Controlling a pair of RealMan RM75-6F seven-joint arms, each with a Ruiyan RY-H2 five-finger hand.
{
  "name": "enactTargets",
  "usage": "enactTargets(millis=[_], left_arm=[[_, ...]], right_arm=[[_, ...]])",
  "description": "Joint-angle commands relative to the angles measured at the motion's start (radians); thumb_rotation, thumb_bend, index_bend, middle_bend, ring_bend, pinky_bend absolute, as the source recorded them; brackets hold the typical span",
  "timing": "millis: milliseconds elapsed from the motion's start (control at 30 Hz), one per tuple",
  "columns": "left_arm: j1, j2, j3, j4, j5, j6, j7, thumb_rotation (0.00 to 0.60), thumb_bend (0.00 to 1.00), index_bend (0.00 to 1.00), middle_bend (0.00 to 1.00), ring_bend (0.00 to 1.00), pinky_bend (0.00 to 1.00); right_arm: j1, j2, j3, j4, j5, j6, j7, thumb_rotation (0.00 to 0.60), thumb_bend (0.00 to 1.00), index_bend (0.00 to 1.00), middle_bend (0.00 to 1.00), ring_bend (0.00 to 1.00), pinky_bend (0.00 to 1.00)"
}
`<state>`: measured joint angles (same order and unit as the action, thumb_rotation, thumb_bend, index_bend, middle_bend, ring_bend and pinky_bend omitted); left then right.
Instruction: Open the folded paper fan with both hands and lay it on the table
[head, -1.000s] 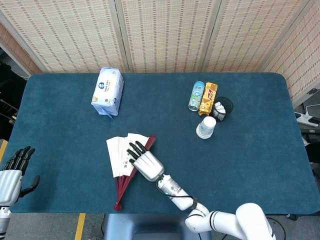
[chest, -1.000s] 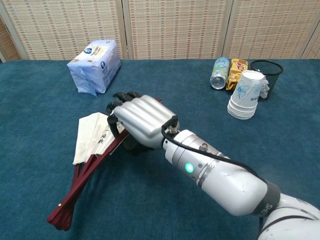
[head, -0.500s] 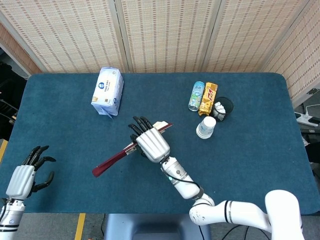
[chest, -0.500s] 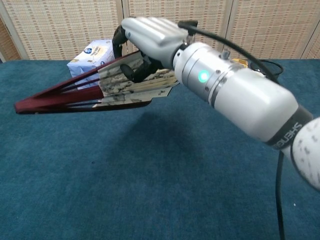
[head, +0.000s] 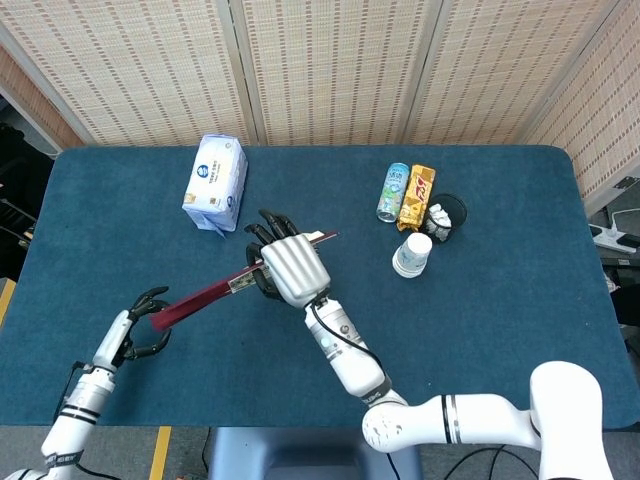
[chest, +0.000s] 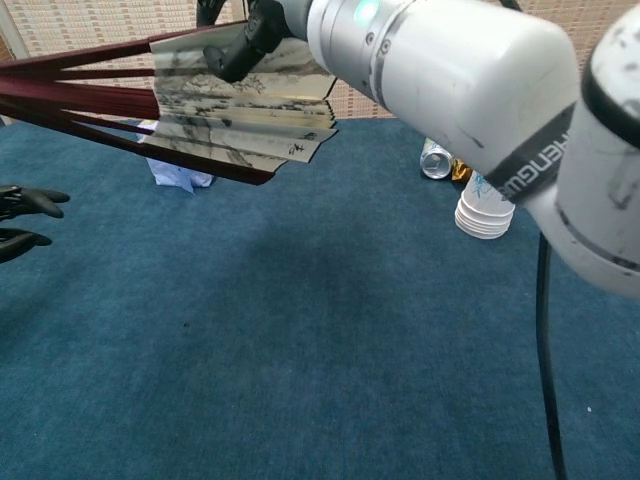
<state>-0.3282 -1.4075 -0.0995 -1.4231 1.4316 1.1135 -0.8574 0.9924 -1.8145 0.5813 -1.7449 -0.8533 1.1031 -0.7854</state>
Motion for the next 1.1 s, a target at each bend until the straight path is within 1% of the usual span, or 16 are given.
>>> enactTargets(millis=[33, 133, 267, 367, 467, 633, 800, 933, 1100], left_arm=[[-0.026, -0.046, -0.036, 0.002, -0.047, -0.019, -0.006, 0.600, 0.40, 0.28, 0.06, 0.00, 0.20], [-0.036, -0.075, -0.065, 0.007, -0.096, -0.034, -0.004, 0.600, 0.40, 0.23, 0.04, 0.00, 0.20], [-0.053, -0.116, -0.128, -0.006, -0.212, -0.095, -0.061, 0.600, 0.39, 0.23, 0.04, 0.00, 0.20], [-0.064, -0.118, -0.159, -0.041, -0.255, -0.138, -0.099, 0.600, 0.38, 0.23, 0.04, 0.00, 0.20], [-0.064, -0.128, -0.171, -0.064, -0.254, -0.126, -0.087, 0.600, 0.38, 0.23, 0.04, 0.00, 0.20], [-0.073, -0.154, -0.199, -0.085, -0.288, -0.129, -0.073, 0.600, 0.38, 0.23, 0.04, 0.00, 0.20], [-0.069, -0.165, -0.198, -0.121, -0.273, -0.117, -0.061, 0.600, 0.38, 0.23, 0.04, 0.00, 0.20], [-0.068, -0.156, -0.202, -0.148, -0.276, -0.136, -0.074, 0.600, 0.38, 0.23, 0.04, 0.00, 0.20], [-0.070, -0.165, -0.210, -0.147, -0.281, -0.131, -0.060, 0.600, 0.38, 0.23, 0.04, 0.00, 0.19]], right_arm=[[0.037, -0.028, 0.024, -0.007, 0.041, 0.038, 0.015, 0.600, 0.58, 0.76, 0.19, 0.00, 0.11], [0.058, -0.042, 0.031, -0.005, 0.056, 0.061, 0.032, 0.600, 0.58, 0.76, 0.19, 0.00, 0.11], [0.090, -0.061, 0.032, 0.011, 0.082, 0.089, 0.039, 0.600, 0.58, 0.76, 0.19, 0.00, 0.11], [0.109, -0.076, 0.032, 0.024, 0.103, 0.102, 0.050, 0.600, 0.58, 0.76, 0.19, 0.00, 0.11], [0.126, -0.085, 0.023, 0.037, 0.102, 0.112, 0.058, 0.600, 0.58, 0.76, 0.19, 0.00, 0.11], [0.150, -0.105, 0.019, 0.062, 0.110, 0.122, 0.083, 0.600, 0.58, 0.76, 0.19, 0.00, 0.11], [0.168, -0.125, 0.005, 0.103, 0.089, 0.140, 0.103, 0.600, 0.58, 0.76, 0.19, 0.00, 0.11], [0.170, -0.132, -0.006, 0.124, 0.089, 0.143, 0.120, 0.600, 0.58, 0.76, 0.19, 0.00, 0.11], [0.174, -0.138, 0.001, 0.138, 0.097, 0.149, 0.137, 0.600, 0.58, 0.76, 0.19, 0.00, 0.11]])
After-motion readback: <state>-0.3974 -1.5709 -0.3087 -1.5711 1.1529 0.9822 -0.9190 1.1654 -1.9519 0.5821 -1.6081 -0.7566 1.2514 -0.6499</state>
